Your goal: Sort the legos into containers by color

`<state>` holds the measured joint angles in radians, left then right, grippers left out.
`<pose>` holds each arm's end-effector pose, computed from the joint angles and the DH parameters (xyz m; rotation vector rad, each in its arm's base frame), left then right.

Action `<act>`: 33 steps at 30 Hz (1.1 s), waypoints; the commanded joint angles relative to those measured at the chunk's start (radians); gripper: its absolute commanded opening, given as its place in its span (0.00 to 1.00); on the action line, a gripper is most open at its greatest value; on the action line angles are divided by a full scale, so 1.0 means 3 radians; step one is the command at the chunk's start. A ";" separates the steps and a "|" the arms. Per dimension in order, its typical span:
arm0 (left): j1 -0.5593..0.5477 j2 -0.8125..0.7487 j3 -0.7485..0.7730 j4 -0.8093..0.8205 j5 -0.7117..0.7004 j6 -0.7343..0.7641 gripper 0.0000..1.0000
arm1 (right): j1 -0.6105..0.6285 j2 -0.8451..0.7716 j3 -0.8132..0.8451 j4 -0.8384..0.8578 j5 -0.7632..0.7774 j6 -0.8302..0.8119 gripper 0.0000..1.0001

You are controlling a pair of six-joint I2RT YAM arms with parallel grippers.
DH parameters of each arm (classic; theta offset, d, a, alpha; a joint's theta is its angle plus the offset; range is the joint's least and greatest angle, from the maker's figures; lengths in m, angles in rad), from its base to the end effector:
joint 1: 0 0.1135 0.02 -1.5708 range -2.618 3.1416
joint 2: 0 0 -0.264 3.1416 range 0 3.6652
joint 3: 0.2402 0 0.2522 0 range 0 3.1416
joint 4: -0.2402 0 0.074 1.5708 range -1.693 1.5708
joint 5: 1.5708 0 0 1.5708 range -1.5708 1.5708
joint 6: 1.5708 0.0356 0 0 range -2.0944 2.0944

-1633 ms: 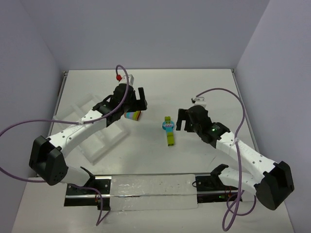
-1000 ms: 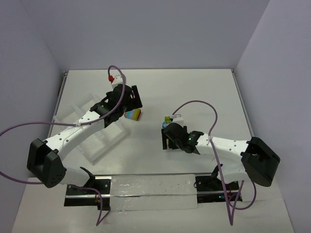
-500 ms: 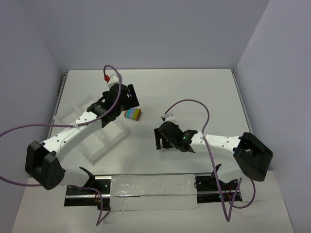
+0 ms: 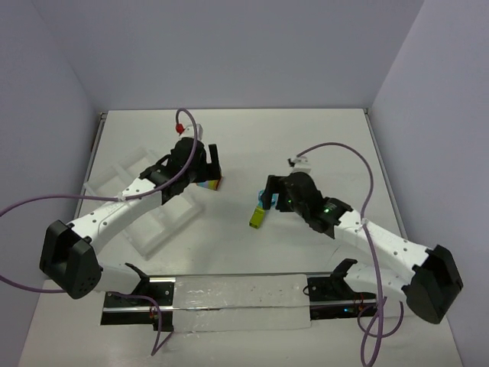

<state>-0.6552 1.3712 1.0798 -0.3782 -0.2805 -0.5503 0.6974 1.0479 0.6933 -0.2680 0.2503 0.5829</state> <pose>0.2473 -0.1776 0.2922 -0.0351 2.2324 -0.3519 0.1795 0.1389 0.2502 0.0159 2.2074 0.4529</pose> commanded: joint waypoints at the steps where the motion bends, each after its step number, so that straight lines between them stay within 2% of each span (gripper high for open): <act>1: -0.0275 0.0084 -0.0097 0.0252 0.0647 0.0407 0.91 | -0.0578 -0.0278 0.0010 -0.0409 0.0004 -0.0002 0.94; 5: -0.0671 0.0344 -0.0074 0.0269 0.0679 0.0545 0.90 | -0.0867 -0.0355 0.0160 -0.0555 -0.0062 -0.0083 0.97; 10: -0.1092 0.0730 0.0001 0.0331 0.0519 0.0567 0.91 | -0.0947 -0.0377 0.0246 -0.0577 -0.0070 -0.0123 0.98; 14: -0.1154 0.0915 0.0026 0.0404 0.0553 0.0511 0.91 | -0.0959 -0.0389 0.0237 -0.0579 -0.0102 -0.0123 0.99; 25: -0.1313 0.1223 0.0141 0.0479 0.0470 0.0480 0.82 | -0.0959 -0.0353 0.0193 -0.0555 -0.0124 -0.0126 1.00; 33: -0.1372 0.1373 0.0236 0.0461 0.0301 0.0395 0.71 | -0.0959 -0.0359 0.0192 -0.0543 -0.0149 -0.0138 1.00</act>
<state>-1.0568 1.7615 1.0921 -0.2735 -0.1494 -0.4152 0.4145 0.9512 0.7197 -0.4435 0.2056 0.5541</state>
